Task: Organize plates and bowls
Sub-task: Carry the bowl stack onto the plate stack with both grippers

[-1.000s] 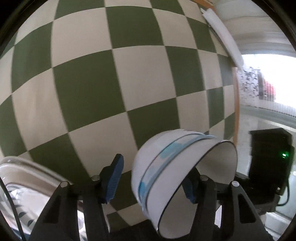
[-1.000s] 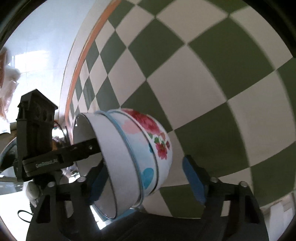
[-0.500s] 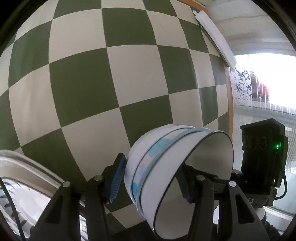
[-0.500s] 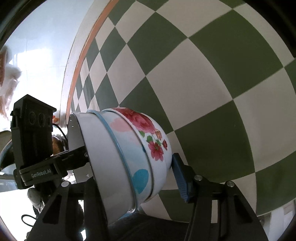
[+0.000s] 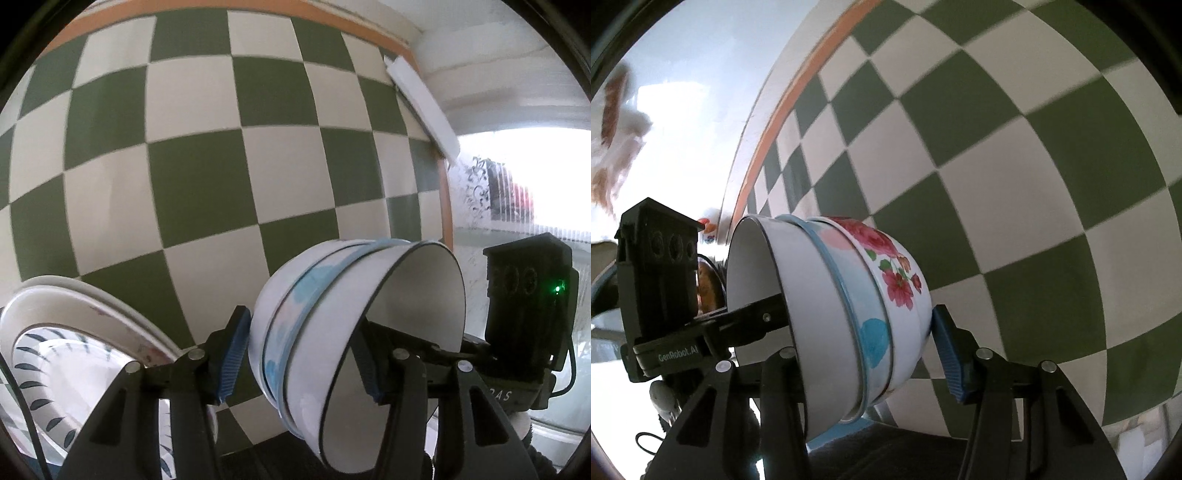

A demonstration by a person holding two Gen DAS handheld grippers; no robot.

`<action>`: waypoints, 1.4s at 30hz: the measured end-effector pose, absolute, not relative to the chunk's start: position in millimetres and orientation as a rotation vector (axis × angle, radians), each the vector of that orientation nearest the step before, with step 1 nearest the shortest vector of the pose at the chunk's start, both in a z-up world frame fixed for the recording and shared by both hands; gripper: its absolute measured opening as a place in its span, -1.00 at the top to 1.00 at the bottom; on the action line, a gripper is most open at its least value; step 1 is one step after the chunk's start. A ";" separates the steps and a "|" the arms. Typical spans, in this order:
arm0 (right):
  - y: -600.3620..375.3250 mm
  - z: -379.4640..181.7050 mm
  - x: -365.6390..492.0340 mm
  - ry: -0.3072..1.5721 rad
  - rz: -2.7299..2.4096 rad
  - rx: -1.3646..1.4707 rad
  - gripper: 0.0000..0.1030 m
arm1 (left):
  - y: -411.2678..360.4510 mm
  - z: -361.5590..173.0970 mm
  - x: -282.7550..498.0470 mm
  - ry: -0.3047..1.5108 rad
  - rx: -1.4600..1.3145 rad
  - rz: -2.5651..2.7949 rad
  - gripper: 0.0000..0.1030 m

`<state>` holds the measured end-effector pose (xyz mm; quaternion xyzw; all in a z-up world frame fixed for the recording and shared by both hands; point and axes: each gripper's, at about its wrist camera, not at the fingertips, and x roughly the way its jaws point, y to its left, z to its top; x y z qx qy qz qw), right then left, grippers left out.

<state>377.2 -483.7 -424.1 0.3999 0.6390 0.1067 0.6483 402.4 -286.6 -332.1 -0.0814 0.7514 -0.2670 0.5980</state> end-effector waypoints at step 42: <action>-273.0 -423.6 420.9 1.650 0.558 0.607 0.01 | -72.6 -330.7 377.9 1.656 -0.519 -0.268 0.02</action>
